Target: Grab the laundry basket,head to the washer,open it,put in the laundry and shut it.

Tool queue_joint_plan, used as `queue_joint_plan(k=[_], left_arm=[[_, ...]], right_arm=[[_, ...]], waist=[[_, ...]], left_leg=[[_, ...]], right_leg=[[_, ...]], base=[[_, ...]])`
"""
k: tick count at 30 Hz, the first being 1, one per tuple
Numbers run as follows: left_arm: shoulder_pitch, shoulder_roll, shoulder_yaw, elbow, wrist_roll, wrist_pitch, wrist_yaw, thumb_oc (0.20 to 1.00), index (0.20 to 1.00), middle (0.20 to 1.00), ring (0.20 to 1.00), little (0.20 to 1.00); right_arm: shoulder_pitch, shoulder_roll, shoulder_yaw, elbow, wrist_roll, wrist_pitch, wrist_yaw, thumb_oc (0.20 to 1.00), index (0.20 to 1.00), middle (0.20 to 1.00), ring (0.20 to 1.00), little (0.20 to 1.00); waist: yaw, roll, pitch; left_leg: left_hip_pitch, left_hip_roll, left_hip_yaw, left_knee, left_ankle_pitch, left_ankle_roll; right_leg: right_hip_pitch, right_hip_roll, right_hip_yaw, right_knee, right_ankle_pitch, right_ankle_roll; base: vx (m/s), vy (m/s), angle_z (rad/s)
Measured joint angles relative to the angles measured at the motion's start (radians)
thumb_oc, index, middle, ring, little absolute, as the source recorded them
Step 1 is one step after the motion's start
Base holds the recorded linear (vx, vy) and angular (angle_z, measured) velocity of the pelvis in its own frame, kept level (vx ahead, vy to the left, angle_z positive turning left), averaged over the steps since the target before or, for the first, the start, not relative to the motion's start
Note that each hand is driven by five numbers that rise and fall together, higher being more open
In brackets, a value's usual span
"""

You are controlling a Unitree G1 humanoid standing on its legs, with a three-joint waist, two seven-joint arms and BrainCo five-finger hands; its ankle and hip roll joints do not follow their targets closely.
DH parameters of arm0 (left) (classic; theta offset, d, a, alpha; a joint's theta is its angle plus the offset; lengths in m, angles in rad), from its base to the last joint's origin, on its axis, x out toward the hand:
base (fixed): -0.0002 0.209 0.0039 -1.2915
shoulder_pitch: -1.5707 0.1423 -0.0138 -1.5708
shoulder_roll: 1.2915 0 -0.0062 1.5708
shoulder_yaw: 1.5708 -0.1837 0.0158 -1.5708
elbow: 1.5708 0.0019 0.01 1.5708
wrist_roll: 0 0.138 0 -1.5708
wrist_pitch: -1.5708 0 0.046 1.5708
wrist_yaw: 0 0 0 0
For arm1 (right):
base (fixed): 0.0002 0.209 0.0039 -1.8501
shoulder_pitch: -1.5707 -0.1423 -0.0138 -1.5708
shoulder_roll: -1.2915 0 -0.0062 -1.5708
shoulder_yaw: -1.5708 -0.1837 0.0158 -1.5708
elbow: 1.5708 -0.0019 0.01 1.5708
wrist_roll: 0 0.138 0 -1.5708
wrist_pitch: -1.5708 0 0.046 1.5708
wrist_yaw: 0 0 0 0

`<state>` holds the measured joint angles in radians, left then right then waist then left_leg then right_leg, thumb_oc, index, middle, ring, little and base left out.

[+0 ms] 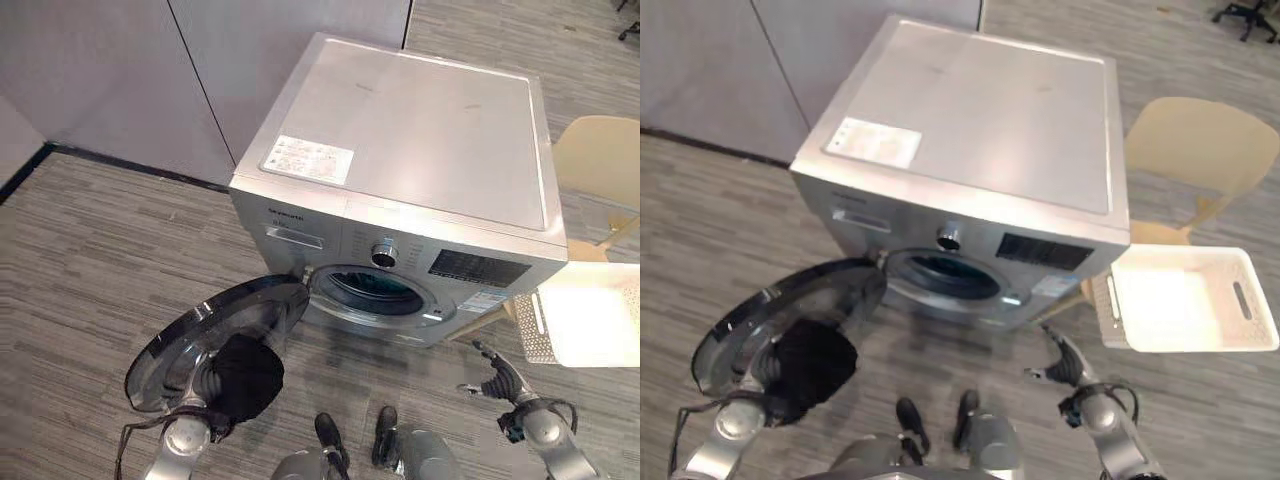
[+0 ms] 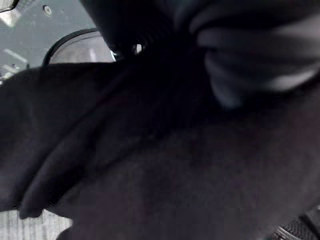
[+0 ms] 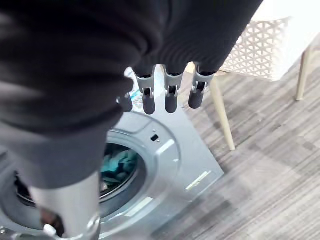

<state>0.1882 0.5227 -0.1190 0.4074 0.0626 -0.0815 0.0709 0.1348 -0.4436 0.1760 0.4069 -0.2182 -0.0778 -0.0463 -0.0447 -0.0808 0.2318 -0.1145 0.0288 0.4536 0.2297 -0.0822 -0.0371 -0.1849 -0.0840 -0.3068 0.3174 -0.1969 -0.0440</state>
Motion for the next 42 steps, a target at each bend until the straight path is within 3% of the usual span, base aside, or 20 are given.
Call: queue_joint_plan(k=[1,2,3,5,7,8,10,11,12,15,17,20,22,24,26,28,30,33,37,42], left_arm=[[0.0,0.003,-0.001,0.006,0.0,0.002,-0.002,0.2,0.2,0.2,0.2,0.2],[-0.003,-0.004,-0.012,0.008,0.0,0.004,-0.002,0.2,0.2,0.2,0.2,0.2],[0.005,-0.016,-0.034,0.001,0.0,0.003,-0.004,0.2,0.2,0.2,0.2,0.2],[-0.004,-0.046,-0.043,0.001,-0.001,0.001,-0.007,0.2,0.2,0.2,0.2,0.2],[-0.024,-0.062,-0.065,0.004,-0.002,0.0,-0.007,0.2,0.2,0.2,0.2,0.2],[-0.031,-0.065,-0.074,0.005,-0.002,-0.002,-0.008,0.2,0.2,0.2,0.2,0.2],[-0.034,-0.084,-0.08,0.006,-0.002,-0.004,-0.008,0.2,0.2,0.2,0.2,0.2],[-0.045,-0.094,-0.081,0.006,-0.002,-0.005,-0.008,0.2,0.2,0.2,0.2,0.2],[-0.052,-0.094,-0.083,0.006,-0.002,-0.005,-0.007,0.2,0.2,0.2,0.2,0.2],[-0.09,-0.079,-0.082,0.002,-0.005,-0.006,-0.003,0.2,0.2,0.2,0.2,0.2],[-0.192,-0.037,-0.12,0.001,-0.013,-0.004,0.009,0.2,0.2,0.2,0.2,0.2],[-0.305,-0.045,-0.131,0.003,-0.022,-0.005,0.017,0.2,0.2,0.2,0.2,0.2],[-0.359,-0.058,-0.135,0.024,-0.066,-0.006,0.038,0.2,0.2,0.2,0.2,0.2],[-0.4,-0.083,-0.133,0.049,-0.133,0.0,0.055,0.2,0.2,0.2,0.2,0.2],[-0.401,-0.09,-0.131,0.049,-0.138,0.004,0.058,0.2,0.2,0.2,0.2,0.2],[-0.412,-0.033,-0.152,-0.006,-0.123,0.005,0.079,0.2,0.2,0.2,0.2,0.2],[-0.471,0.031,-0.146,-0.056,-0.081,0.006,0.116,0.2,0.2,0.2,0.2,0.2],[-0.548,0.041,-0.148,-0.071,-0.038,0.006,0.143,0.2,0.2,0.2,0.2,0.2],[-0.673,-0.001,-0.148,-0.072,-0.018,0.005,0.213,0.2,0.2,0.2,0.2,0.2],[-0.9,-0.08,-0.154,0.025,-0.108,0.005,0.358,0.2,0.2,0.2,0.2,0.2]], right_arm=[[0.006,-0.005,0.002,-0.003,0.001,-0.004,-0.001,1.0,1.0,1.0,1.0,1.0],[0.01,-0.017,-0.003,0.0,0.001,-0.004,-0.001,1.0,1.0,1.0,1.0,1.0],[-0.005,-0.041,-0.009,-0.004,0.001,-0.003,-0.003,1.0,1.0,1.0,1.0,1.0],[-0.032,-0.049,-0.012,-0.004,0.001,-0.002,-0.013,1.0,1.0,1.0,1.0,1.0],[-0.05,-0.041,-0.008,0.01,0.001,-0.004,-0.016,1.0,1.0,1.0,1.0,1.0],[-0.069,-0.044,-0.009,0.016,0.001,-0.004,-0.017,1.0,1.0,1.0,1.0,1.0],[-0.099,-0.048,-0.016,0.046,0.001,-0.006,-0.03,1.0,1.0,1.0,1.0,1.0],[-0.083,-0.057,-0.018,0.046,0.001,-0.006,-0.04,1.0,1.0,1.0,1.0,1.0],[-0.072,-0.056,-0.014,0.052,0.001,-0.005,-0.043,1.0,1.0,1.0,1.0,1.0],[-0.076,-0.044,0.002,0.062,0.001,-0.005,-0.042,1.0,1.0,1.0,1.0,1.0],[-0.129,-0.045,0.035,0.069,0.002,0.002,-0.043,1.0,1.0,1.0,1.0,1.0],[-0.153,-0.039,0.041,0.068,0.003,0.011,-0.044,1.0,1.0,1.0,1.0,1.0],[-0.213,-0.042,0.059,0.066,0.006,0.011,-0.062,1.0,1.0,1.0,1.0,1.0],[-0.29,-0.043,0.055,0.058,0.035,0.016,-0.082,1.0,1.0,1.0,1.0,1.0],[-0.318,-0.044,0.056,0.055,0.045,0.018,-0.083,1.0,1.0,1.0,1.0,1.0],[-0.307,-0.076,0.045,-0.011,0.069,0.014,-0.099,1.0,1.0,1.0,1.0,1.0],[-0.325,-0.095,0.0,-0.06,0.082,0.012,-0.126,1.0,1.0,1.0,1.0,1.0],[-0.353,-0.097,-0.013,-0.062,0.104,0.008,-0.145,1.0,1.0,1.0,1.0,1.0],[-0.382,-0.106,-0.01,-0.081,0.112,-0.008,-0.172,1.0,1.0,1.0,1.0,1.0],[-0.425,-0.107,0.034,-0.075,0.111,-0.009,-0.215,1.0,1.0,1.0,1.0,1.0]], waist=[[0.016,-0.011,-0.005],[0.024,-0.01,-0.005],[0.033,0.002,-0.005],[0.017,0.017,-0.009],[0.047,-0.007,-0.006],[0.061,-0.006,0.003],[0.043,0.032,0.012],[0.016,0.068,0.011],[0.003,0.076,0.005],[0.011,0.048,0.008],[-0.009,0.036,0.074],[-0.02,0.038,0.151],[-0.022,0.021,0.179],[-0.03,0.035,0.217],[-0.035,0.036,0.239],[-0.033,0.044,0.234],[-0.035,0.05,0.238],[-0.035,0.058,0.249],[-0.031,0.067,0.263],[-0.044,0.066,0.265]], left_leg=[[-0.041,0.005,-0.044,0.101,0.003,-0.001],[-0.077,0.011,-0.091,0.181,0.007,0.009],[-0.114,0.035,-0.162,0.224,-0.025,0.017],[-0.12,0.036,-0.303,0.16,-0.041,-0.001],[-0.098,-0.029,-0.45,-0.025,-0.036,-0.002],[-0.095,-0.035,-0.477,-0.083,-0.019,-0.003],[-0.08,-0.019,-0.53,-0.191,0.051,0.0],[-0.085,0.014,-0.507,-0.167,0.094,0.005],[-0.097,0.024,-0.484,-0.14,0.134,0.014],[-0.099,0.0,-0.388,-0.165,0.135,0.025],[-0.131,-0.04,-0.278,-0.159,0.154,0.075],[-0.159,-0.057,-0.265,-0.099,0.133,0.083],[-0.303,-0.042,-0.249,0.081,0.064,0.09],[-0.427,-0.015,-0.256,0.237,0.001,0.084],[-0.458,-0.001,-0.27,0.3,-0.033,0.079],[-0.571,0.035,-0.281,0.441,-0.083,0.071],[-0.712,0.046,-0.302,0.546,-0.092,0.062],[-0.837,0.067,-0.331,0.682,-0.119,0.045],[-1.002,0.1,-0.367,0.831,-0.145,0.042],[-1.135,0.1,-0.397,0.911,-0.155,0.036]], right_leg=[[0.009,0.002,0.029,-0.032,0.03,-0.032],[0.016,0.007,0.047,-0.047,0.052,-0.028],[0.038,0.024,0.069,-0.093,0.071,-0.02],[0.063,0.052,0.102,-0.151,0.111,-0.019],[0.074,0.052,0.192,-0.221,0.155,-0.009],[0.081,0.05,0.203,-0.246,0.184,-0.011],[0.119,0.083,0.238,-0.288,0.204,0.006],[0.14,0.108,0.234,-0.292,0.197,0.014],[0.133,0.114,0.252,-0.276,0.173,0.02],[0.013,0.067,0.317,-0.146,0.117,0.042],[-0.106,-0.004,0.341,-0.027,0.1,0.093],[-0.137,-0.024,0.338,0.028,0.088,0.104],[-0.28,-0.027,0.324,0.212,0.032,0.076],[-0.378,-0.027,0.314,0.323,-0.009,0.084],[-0.412,-0.019,0.314,0.383,-0.045,0.075],[-0.509,-0.002,0.305,0.504,-0.092,0.048],[-0.649,0.003,0.297,0.62,-0.115,0.032],[-0.768,0.011,0.276,0.756,-0.15,0.009],[-0.919,0.016,0.244,0.897,-0.188,-0.03],[-1.047,0.014,0.23,0.988,-0.202,-0.042]], base=[[-0.06,0.01,-0.5],[0.05,0.084,-0.59],[0.1,0.153,-0.6],[0.14,0.211,-0.55],[0.05,0.131,-0.96],[0.04,0.128,-1.2],[-0.02,0.185,-0.84],[-0.1,0.239,-0.45],[-0.14,0.22,-0.6],[-0.17,0.156,-0.92],[-0.22,0.081,-1.14],[-0.21,-0.027,-0.2],[-0.18,-0.085,0.03],[-0.04,-0.073,0.05],[-0.12,-0.105,0.01],[-0.13,-0.081,0.07],[-0.1,-0.077,0.1],[-0.06,-0.068,0.08],[-0.05,-0.086,0.05],[-0.03,-0.074,0.05]])
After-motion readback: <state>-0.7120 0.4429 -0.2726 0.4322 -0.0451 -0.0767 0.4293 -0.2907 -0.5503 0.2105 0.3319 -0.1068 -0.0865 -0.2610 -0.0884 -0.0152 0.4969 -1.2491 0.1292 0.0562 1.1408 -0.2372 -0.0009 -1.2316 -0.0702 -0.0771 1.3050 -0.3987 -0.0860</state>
